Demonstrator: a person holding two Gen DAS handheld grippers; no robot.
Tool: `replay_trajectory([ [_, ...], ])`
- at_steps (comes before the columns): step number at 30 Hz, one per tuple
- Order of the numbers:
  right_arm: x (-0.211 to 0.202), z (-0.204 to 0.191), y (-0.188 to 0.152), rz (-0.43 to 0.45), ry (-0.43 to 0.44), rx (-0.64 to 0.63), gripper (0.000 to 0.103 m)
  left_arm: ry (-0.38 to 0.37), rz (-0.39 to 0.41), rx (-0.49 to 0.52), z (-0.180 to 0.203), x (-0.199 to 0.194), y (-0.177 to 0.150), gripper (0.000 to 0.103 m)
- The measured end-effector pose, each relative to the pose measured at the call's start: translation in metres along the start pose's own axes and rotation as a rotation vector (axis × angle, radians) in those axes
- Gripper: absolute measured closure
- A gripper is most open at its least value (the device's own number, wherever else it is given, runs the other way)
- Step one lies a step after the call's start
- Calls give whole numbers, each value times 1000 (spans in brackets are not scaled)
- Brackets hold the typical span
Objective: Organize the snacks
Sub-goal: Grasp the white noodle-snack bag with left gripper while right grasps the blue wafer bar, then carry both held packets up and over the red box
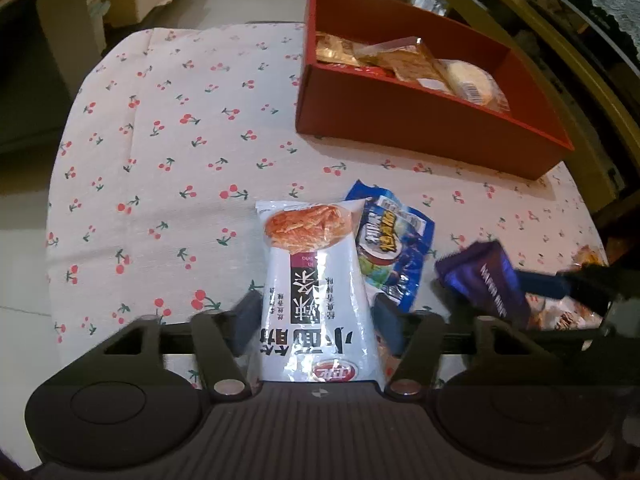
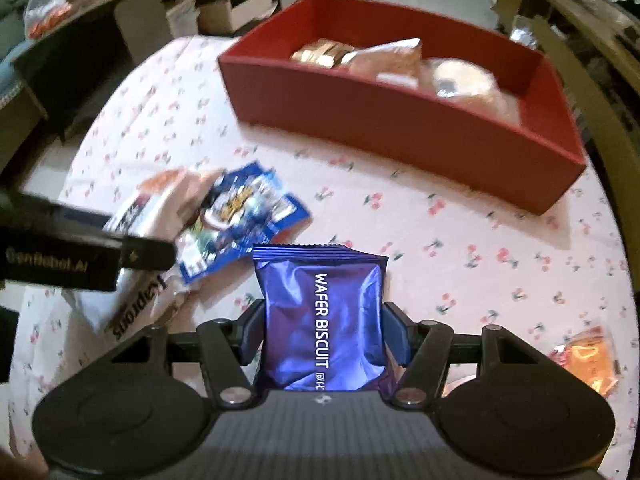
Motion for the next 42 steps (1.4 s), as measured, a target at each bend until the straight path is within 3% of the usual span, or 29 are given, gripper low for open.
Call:
replay_trajectory([
  [1, 2, -1, -1, -2, 1, -4, 29, 5, 1, -4, -1, 2, 1, 20],
  [4, 3, 1, 0, -2, 9, 2, 27, 13, -9, -8, -1, 7, 1, 19],
  [11, 8, -4, -5, -17, 2, -36, 10, 25, -15, -33, -7, 14, 1, 15],
  [13, 8, -5, -5, -8, -4, -38, 13, 27, -9, -37, -8, 12, 1, 21],
  [14, 7, -4, -5, -5, -6, -37, 26, 34, -6, -34, -8, 11, 0, 25],
  [15, 5, -3, -3, 4, -11, -39, 29, 32, -6, -30, -7, 9, 0, 34],
  [19, -3, -1, -2, 23, -36, -36, 30, 12, -2, -23, -1, 2, -3, 45],
  [26, -29, 8, 4, 84, -27, 35, 31, -18, 35, 32, 16, -14, -3, 48],
  [37, -62, 22, -3, 132, -22, 111, 31, -43, 35, 18, 31, -23, -15, 53],
  [42, -74, 38, 5, 171, -30, 165, 31, -56, 66, 42, 46, -36, -3, 53],
])
Point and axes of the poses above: each gripper's, at about its wrist camera, not at the fingertips, and x roughly the way its jaws point, z to its right, y to its top, the point moved 7 cm from there along x, roughly the way its jaws point, and after that the axes turned 14 degrees about -y, right-handed, at the moved point
